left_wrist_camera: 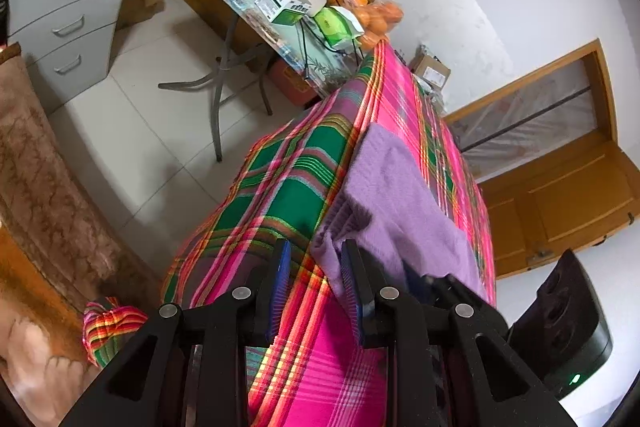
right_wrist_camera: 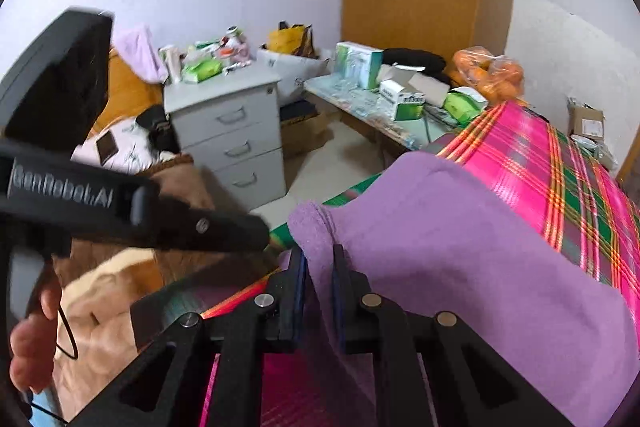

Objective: Fold clothes
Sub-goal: 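Lift the lilac garment edge with both grippers and fold it over again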

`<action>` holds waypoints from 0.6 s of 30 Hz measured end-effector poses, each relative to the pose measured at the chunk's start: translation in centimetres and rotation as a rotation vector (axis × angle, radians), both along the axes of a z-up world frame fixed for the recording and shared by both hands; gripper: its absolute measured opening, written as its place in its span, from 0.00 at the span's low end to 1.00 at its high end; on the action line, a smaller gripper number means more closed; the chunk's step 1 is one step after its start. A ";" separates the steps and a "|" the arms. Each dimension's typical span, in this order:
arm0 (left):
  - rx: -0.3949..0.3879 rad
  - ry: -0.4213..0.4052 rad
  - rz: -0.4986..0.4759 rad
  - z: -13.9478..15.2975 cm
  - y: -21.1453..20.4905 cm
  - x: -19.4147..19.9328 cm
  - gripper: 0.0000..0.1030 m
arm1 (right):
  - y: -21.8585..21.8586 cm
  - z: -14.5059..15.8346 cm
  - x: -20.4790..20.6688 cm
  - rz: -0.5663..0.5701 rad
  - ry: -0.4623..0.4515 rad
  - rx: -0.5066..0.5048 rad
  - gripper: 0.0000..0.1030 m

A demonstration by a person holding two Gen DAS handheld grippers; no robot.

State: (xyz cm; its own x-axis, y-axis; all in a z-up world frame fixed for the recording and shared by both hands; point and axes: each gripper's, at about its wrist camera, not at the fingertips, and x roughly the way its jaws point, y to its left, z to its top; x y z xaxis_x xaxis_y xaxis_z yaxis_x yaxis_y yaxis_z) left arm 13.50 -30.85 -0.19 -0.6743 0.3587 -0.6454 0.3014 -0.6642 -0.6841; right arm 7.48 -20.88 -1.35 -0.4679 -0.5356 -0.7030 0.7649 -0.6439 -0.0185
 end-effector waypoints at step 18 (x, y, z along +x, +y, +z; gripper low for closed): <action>0.024 0.004 -0.011 0.3 -0.6 -1.0 0.26 | -1.2 -1.2 0.8 0.002 0.032 0.136 0.28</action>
State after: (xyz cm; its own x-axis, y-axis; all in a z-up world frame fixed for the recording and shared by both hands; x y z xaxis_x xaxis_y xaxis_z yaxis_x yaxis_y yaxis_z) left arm 12.46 -31.45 0.13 -0.6729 0.3811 -0.6340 0.2916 -0.6510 -0.7008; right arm 8.29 -22.10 -2.57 -0.4900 -0.4374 -0.7540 0.7640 -0.6320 -0.1299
